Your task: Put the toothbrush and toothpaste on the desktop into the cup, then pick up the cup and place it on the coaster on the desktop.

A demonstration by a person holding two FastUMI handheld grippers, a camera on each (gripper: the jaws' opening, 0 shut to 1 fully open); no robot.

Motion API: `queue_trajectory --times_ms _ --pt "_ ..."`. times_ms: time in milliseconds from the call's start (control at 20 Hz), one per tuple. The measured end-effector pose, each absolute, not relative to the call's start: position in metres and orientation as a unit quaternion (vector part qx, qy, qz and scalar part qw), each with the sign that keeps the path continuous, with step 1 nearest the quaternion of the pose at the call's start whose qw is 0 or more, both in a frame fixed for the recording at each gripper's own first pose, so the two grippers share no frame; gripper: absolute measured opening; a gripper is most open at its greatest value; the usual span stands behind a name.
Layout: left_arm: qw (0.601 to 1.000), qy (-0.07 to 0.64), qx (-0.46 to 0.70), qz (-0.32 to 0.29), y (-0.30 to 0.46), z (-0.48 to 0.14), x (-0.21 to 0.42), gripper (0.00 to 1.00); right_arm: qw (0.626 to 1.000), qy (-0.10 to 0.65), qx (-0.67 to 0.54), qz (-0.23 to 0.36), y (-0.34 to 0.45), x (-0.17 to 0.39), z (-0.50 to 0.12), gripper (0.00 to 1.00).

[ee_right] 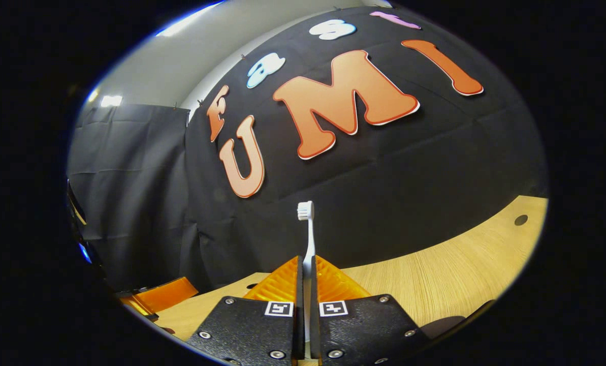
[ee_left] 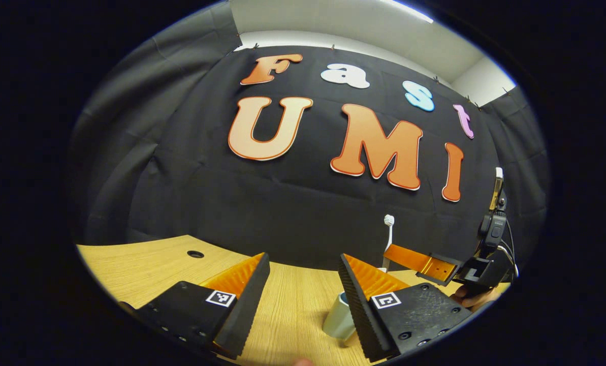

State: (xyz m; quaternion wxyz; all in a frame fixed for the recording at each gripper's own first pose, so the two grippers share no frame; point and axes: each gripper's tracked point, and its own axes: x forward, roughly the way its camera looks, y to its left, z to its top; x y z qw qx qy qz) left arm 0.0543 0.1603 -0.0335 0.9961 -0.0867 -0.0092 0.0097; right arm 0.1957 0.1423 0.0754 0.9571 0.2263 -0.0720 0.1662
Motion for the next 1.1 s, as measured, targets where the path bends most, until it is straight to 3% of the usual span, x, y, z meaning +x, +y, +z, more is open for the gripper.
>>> queue_trajectory --times_ms 500,550,600,700,800,900,1000,1100 --pt "0.994 0.067 -0.084 -0.033 0.113 -0.075 0.061 0.82 0.962 -0.023 0.2 0.183 0.142 0.183 0.05 0.07" --pt "0.994 0.069 -0.079 -0.036 0.109 -0.073 0.06 0.83 0.962 -0.024 0.203 0.183 0.139 0.18 0.051 0.07" --pt "0.994 0.069 -0.076 -0.039 0.104 -0.073 0.057 0.91 0.962 -0.026 0.204 0.181 0.134 0.176 0.054 0.07" --pt "0.994 0.074 -0.069 -0.045 0.097 -0.07 0.055 0.93 0.962 -0.027 0.202 0.181 0.126 0.169 0.058 0.08" --pt "0.994 0.085 -0.051 -0.047 0.089 -0.066 0.053 0.98 0.964 -0.022 0.191 0.186 0.12 0.16 0.059 0.14" --pt "0.994 0.096 -0.029 -0.048 0.082 -0.059 0.054 0.98 0.966 -0.02 0.175 0.188 0.112 0.15 0.062 0.27" --pt "0.993 0.108 -0.01 -0.053 0.073 -0.048 0.055 0.98 0.97 -0.025 0.158 0.183 0.102 0.14 0.066 0.52" --pt "0.989 0.128 0.001 -0.067 0.064 -0.042 0.056 0.97 0.974 -0.031 0.14 0.176 0.091 0.131 0.072 0.67"
